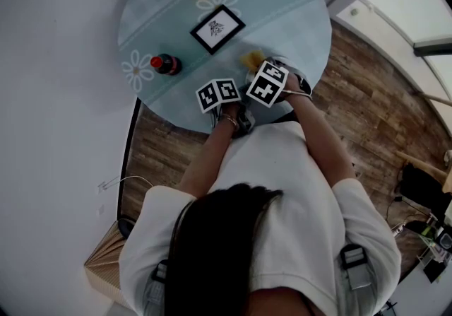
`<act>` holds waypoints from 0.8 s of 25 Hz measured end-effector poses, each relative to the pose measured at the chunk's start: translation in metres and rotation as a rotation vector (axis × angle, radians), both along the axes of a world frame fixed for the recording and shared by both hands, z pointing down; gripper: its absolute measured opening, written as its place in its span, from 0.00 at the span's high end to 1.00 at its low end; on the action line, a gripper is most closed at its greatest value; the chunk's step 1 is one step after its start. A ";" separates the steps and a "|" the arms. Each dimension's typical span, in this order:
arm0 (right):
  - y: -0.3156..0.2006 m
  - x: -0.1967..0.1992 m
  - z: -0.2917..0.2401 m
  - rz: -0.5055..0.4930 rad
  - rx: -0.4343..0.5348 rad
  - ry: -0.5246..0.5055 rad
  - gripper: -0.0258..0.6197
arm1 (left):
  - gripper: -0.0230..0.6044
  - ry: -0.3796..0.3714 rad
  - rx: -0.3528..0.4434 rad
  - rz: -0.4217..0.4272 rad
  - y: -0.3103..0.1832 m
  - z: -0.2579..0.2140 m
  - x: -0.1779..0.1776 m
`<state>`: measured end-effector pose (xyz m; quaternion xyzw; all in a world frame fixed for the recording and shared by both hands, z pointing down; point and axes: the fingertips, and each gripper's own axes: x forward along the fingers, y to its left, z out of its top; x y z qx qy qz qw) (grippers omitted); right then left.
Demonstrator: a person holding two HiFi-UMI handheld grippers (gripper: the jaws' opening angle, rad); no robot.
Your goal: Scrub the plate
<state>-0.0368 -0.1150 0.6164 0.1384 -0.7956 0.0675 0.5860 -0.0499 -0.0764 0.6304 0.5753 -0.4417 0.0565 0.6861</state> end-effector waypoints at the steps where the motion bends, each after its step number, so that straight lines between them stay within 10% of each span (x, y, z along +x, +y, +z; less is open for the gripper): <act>1: 0.003 -0.002 0.000 -0.002 -0.011 -0.006 0.86 | 0.89 0.000 0.000 -0.001 0.000 0.000 0.000; 20: 0.024 -0.005 0.002 -0.081 -0.085 -0.006 0.86 | 0.89 0.008 0.001 -0.005 0.000 0.000 0.000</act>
